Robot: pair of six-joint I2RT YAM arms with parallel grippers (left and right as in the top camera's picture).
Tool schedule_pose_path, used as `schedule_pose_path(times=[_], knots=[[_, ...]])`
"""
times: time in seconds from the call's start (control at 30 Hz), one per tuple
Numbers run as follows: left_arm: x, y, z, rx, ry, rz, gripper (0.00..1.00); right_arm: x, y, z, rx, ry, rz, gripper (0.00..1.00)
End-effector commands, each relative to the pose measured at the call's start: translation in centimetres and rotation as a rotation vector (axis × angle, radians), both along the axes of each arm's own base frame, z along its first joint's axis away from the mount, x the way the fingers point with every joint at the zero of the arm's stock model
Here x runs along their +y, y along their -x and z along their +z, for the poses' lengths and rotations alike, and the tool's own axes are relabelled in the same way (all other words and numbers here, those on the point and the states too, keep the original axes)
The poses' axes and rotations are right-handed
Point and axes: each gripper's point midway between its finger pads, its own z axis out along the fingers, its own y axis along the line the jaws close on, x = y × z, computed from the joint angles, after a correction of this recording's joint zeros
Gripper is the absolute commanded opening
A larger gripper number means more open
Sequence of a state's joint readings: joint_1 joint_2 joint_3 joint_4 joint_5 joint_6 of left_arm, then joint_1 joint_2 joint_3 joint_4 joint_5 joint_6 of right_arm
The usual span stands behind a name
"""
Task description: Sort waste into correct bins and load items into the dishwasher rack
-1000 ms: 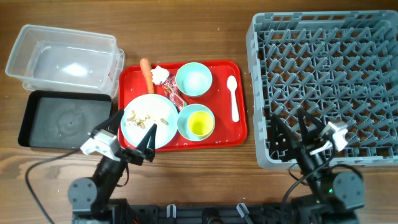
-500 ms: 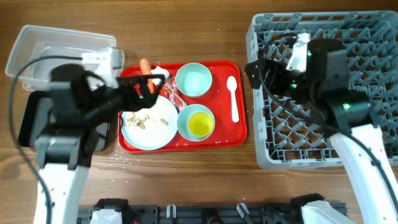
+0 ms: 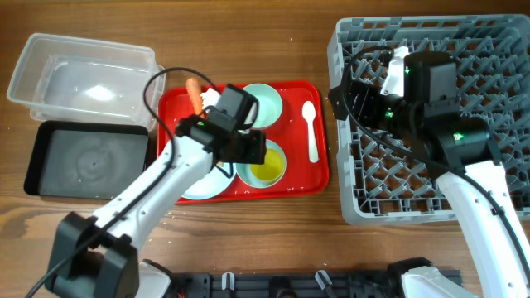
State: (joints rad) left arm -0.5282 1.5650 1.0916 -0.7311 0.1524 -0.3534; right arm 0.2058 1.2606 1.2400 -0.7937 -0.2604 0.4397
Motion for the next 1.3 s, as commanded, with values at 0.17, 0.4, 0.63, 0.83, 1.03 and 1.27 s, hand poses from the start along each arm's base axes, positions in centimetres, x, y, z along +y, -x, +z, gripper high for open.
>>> schedule_pose_path(times=[0.17,0.4,0.63,0.83,1.03,1.27], knots=[[-0.7,0.0,-3.5,0.040,-0.093,-0.030,0.04,-0.2,-1.0,1.3,-0.060,0.011,-0.003,1.00],[1.8,-2.1,6.9,-0.068,0.088,0.082,0.04,0.3,-0.9,1.5,-0.062,-0.010,0.019,1.00],[4.8,-1.8,18.3,-0.025,0.913,-0.040,0.04,8.3,2.6,6.9,-0.299,-0.261,0.614,0.75],[5.0,0.3,23.3,0.044,1.237,-0.168,0.04,13.9,5.1,8.9,-0.397,-0.422,0.913,0.75],[4.2,0.6,23.1,0.066,1.231,-0.184,0.04,19.9,7.9,11.0,-0.518,-0.547,1.151,0.80],[3.0,1.2,22.9,0.088,1.217,-0.213,0.04,20.0,8.3,12.1,-0.570,-0.565,1.185,0.80]])
